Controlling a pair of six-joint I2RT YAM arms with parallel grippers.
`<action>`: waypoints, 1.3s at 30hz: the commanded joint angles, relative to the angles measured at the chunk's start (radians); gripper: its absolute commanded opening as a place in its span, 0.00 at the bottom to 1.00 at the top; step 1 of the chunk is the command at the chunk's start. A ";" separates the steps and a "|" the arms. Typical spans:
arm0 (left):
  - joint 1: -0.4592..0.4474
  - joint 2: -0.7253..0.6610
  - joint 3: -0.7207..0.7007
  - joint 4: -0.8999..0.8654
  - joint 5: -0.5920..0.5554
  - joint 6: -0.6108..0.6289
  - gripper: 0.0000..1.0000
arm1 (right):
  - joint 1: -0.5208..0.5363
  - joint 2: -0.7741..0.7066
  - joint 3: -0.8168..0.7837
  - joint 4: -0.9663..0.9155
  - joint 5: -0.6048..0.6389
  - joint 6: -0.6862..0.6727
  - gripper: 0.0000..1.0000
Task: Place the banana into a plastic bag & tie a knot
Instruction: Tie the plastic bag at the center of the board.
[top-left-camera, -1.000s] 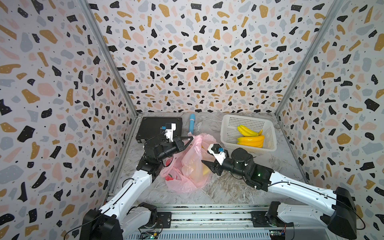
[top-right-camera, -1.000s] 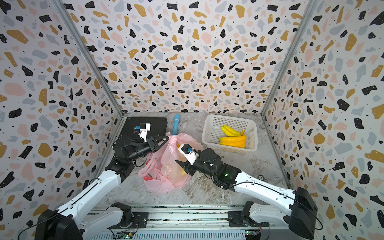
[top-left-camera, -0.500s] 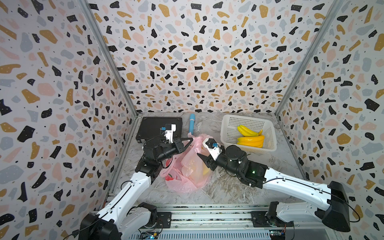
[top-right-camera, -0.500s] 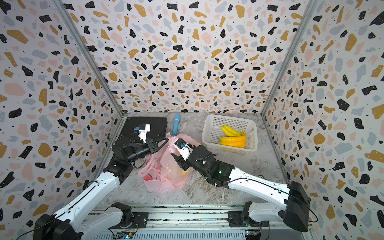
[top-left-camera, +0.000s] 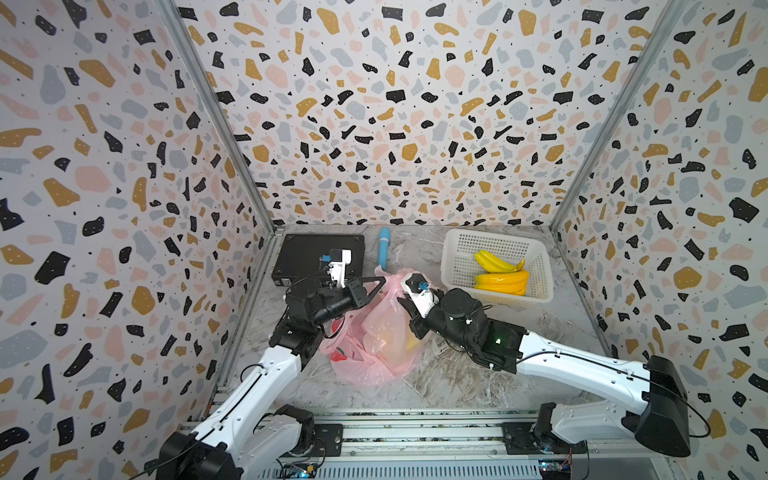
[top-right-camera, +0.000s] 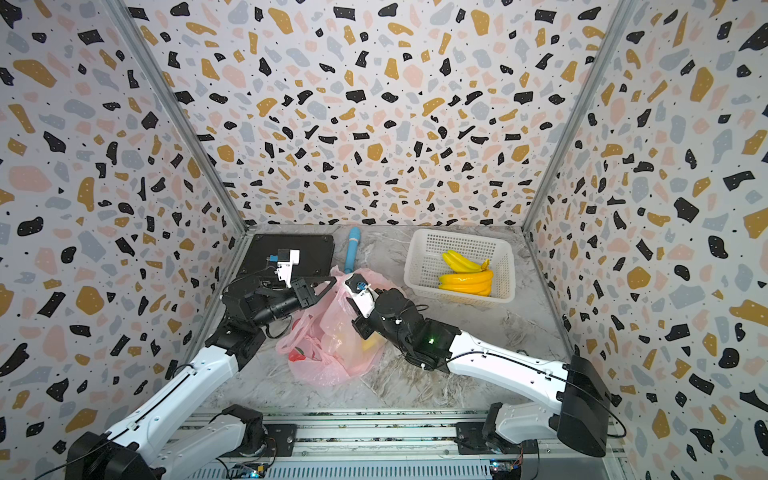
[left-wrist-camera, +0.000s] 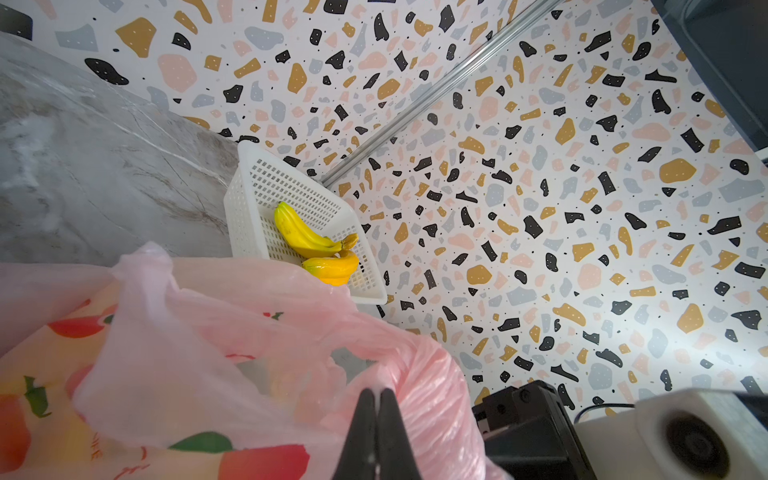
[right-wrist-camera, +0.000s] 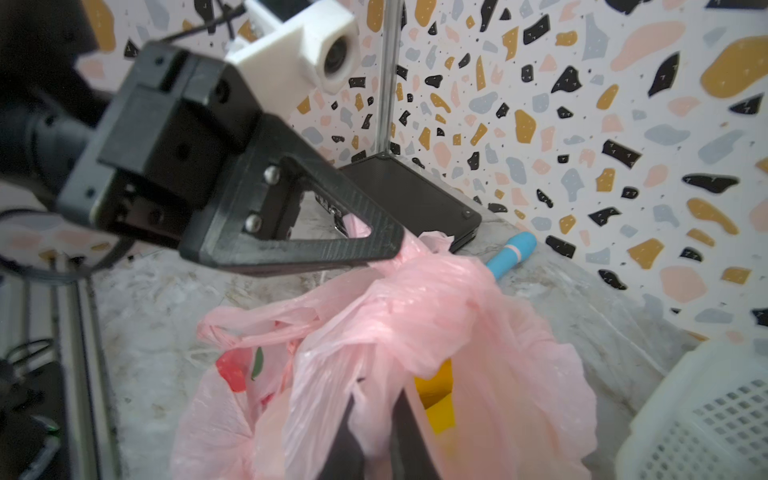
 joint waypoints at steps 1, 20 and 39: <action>-0.002 -0.035 0.002 0.007 -0.030 0.018 0.00 | 0.000 -0.011 0.057 -0.036 0.079 0.041 0.00; 0.352 0.020 0.038 -0.297 -0.259 0.208 0.00 | -0.229 -0.384 -0.440 -0.467 0.425 0.645 0.00; 0.060 0.070 0.072 -0.235 -0.082 0.189 0.92 | -0.248 -0.337 -0.384 -0.300 0.130 0.532 0.00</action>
